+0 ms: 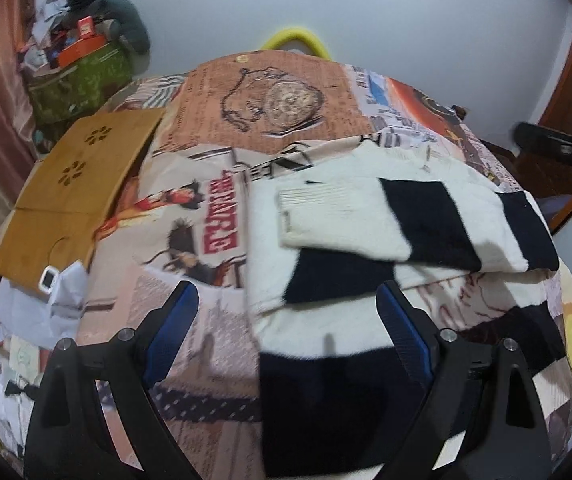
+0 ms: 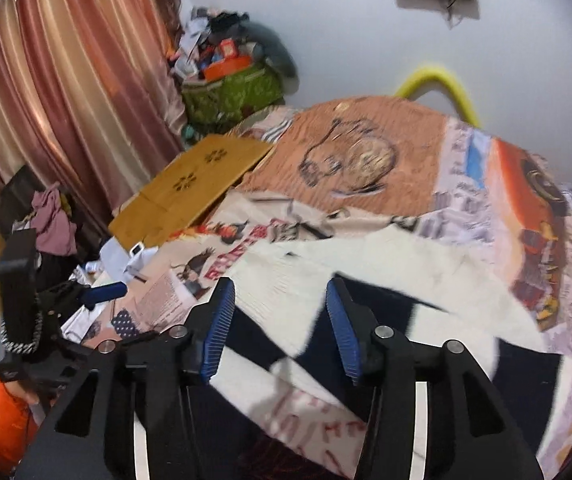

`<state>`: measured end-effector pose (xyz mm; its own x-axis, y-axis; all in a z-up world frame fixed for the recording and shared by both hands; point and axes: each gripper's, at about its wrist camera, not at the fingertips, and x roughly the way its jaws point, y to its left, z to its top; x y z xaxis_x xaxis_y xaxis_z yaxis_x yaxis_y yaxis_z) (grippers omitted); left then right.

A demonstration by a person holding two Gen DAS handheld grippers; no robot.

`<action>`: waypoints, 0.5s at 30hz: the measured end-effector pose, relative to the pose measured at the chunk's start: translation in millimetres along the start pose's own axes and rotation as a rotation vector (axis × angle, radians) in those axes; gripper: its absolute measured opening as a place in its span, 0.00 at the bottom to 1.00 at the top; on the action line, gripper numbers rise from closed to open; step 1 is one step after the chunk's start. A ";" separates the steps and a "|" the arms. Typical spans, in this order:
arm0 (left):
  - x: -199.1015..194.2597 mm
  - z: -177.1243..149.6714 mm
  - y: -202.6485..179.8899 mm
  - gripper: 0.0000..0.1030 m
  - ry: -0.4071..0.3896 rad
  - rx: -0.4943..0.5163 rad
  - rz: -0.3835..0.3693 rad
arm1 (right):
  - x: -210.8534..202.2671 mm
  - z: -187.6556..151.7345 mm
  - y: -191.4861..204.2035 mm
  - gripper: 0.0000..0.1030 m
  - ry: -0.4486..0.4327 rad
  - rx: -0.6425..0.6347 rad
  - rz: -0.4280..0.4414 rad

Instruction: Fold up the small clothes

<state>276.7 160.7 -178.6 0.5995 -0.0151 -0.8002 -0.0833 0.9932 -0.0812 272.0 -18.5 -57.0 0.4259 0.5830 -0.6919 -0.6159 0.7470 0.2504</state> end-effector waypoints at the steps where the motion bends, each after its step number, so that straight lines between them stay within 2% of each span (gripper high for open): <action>1: 5.2 2.8 -2.4 0.88 0.001 0.003 0.004 | -10.6 -2.8 -6.4 0.48 -0.021 0.000 -0.026; 7: 47.8 21.0 -2.2 0.87 0.055 -0.038 0.019 | -62.3 -33.1 -48.4 0.59 -0.097 0.004 -0.198; 9: 67.4 27.7 1.2 0.79 0.097 -0.070 0.026 | -76.6 -50.2 -68.5 0.59 -0.094 0.019 -0.263; 10: 74.7 29.6 1.9 0.71 0.115 -0.079 0.032 | -81.6 -60.8 -79.4 0.59 -0.082 0.029 -0.302; 12: 88.4 32.7 1.4 0.65 0.139 -0.091 0.031 | -89.1 -75.5 -95.2 0.59 -0.064 0.055 -0.341; 15: 107.5 35.6 -2.5 0.50 0.164 -0.094 0.048 | -97.5 -100.0 -117.0 0.59 -0.026 0.109 -0.386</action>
<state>369.8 160.7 -243.3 0.4555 0.0058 -0.8902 -0.1876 0.9781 -0.0896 236.3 -194.7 -86.5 0.6299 0.2596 -0.7320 -0.3340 0.9414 0.0465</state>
